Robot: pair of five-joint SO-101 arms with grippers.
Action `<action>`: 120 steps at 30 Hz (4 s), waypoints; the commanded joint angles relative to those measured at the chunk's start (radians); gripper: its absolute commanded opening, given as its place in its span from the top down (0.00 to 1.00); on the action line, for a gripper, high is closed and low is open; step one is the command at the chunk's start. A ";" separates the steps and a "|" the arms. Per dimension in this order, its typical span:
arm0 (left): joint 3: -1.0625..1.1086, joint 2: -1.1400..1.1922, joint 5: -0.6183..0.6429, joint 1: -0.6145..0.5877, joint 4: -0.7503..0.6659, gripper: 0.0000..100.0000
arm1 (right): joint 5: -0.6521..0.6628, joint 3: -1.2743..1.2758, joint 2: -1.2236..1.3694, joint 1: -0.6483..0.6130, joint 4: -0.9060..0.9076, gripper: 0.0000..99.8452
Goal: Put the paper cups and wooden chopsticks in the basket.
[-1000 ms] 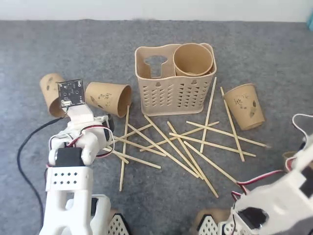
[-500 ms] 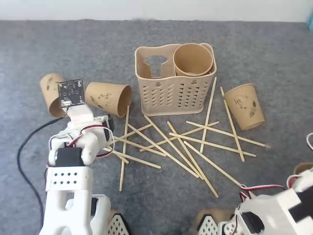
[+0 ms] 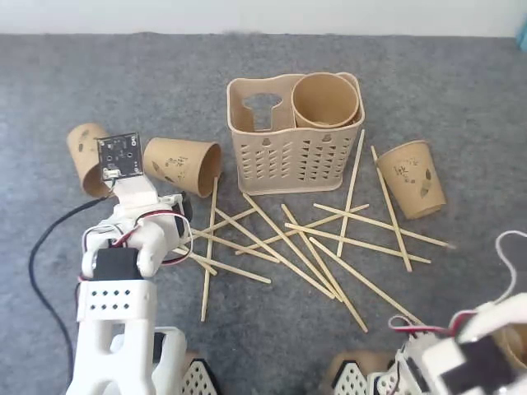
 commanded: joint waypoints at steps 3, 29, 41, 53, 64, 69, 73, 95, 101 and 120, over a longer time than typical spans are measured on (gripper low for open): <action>-0.004 -0.025 -0.003 0.005 -0.029 0.86 | 0.014 -0.006 -0.216 0.077 0.039 0.99; -0.004 -0.025 -0.005 0.005 -0.023 0.86 | -0.025 0.402 -0.217 0.260 -0.472 0.88; 0.012 -0.028 -0.005 0.011 -0.029 0.86 | -0.071 0.476 -0.065 0.209 -0.584 0.98; 0.042 -0.029 -0.006 0.005 -0.095 0.86 | -0.221 0.084 -0.062 0.044 -0.156 0.99; 0.045 -0.029 -0.006 0.003 -0.100 0.86 | -0.634 -0.333 -0.054 -0.361 0.039 0.99; 0.074 -0.031 -0.008 0.003 -0.140 0.86 | -0.835 -0.420 -0.054 -0.582 0.039 0.99; 0.082 -0.031 -0.008 0.003 -0.158 0.86 | -1.007 -0.505 -0.053 -0.763 0.038 0.99; 0.084 -0.032 -0.008 -0.040 -0.192 0.86 | -1.344 -0.783 0.228 -1.196 -0.277 0.99; 0.084 -0.032 -0.008 -0.040 -0.192 0.86 | -1.353 -0.835 0.312 -1.208 -0.237 0.99; 0.099 -0.032 -0.008 -0.040 -0.218 0.86 | -1.364 -0.835 0.219 -1.285 -0.067 0.99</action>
